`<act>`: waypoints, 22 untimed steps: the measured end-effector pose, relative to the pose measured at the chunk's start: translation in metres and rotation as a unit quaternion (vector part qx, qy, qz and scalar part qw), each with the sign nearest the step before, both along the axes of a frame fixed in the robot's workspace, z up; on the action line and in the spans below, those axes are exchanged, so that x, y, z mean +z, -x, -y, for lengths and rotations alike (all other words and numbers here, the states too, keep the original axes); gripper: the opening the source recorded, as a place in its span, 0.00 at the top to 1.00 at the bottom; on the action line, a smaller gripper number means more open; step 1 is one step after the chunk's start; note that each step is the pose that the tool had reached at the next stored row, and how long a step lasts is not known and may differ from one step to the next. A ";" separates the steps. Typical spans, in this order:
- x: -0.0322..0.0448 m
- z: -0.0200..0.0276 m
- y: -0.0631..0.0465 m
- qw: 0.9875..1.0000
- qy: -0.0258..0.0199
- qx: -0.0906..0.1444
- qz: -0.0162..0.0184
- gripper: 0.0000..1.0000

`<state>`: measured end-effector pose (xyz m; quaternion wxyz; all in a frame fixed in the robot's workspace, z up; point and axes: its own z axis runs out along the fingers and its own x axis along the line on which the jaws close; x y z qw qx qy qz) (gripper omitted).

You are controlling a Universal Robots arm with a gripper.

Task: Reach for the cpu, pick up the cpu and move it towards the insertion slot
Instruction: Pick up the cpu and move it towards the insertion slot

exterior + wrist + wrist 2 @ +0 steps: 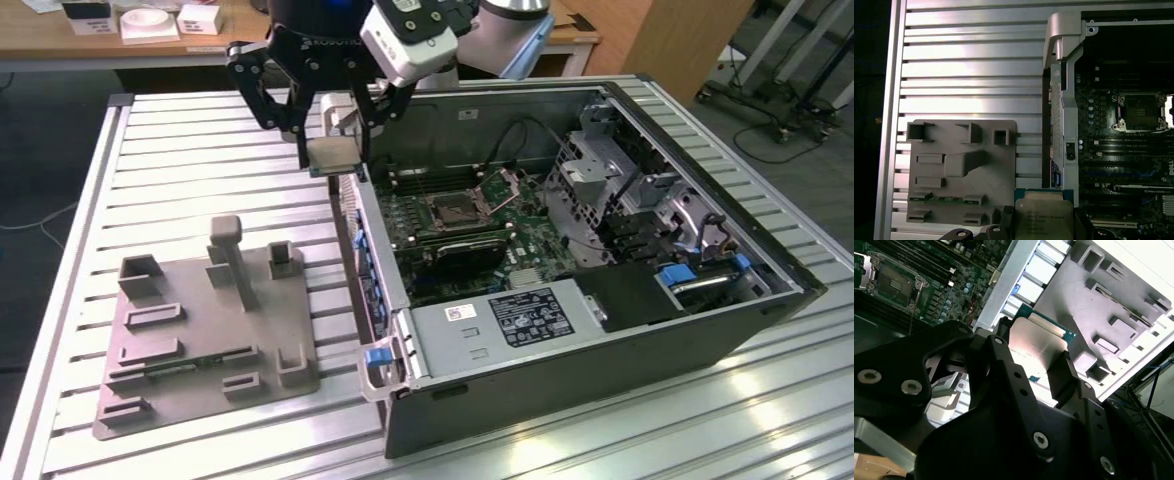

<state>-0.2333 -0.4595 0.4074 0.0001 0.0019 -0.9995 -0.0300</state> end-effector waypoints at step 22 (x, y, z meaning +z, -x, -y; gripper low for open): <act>-0.0017 -0.0007 -0.040 1.000 0.000 0.000 0.000 0.45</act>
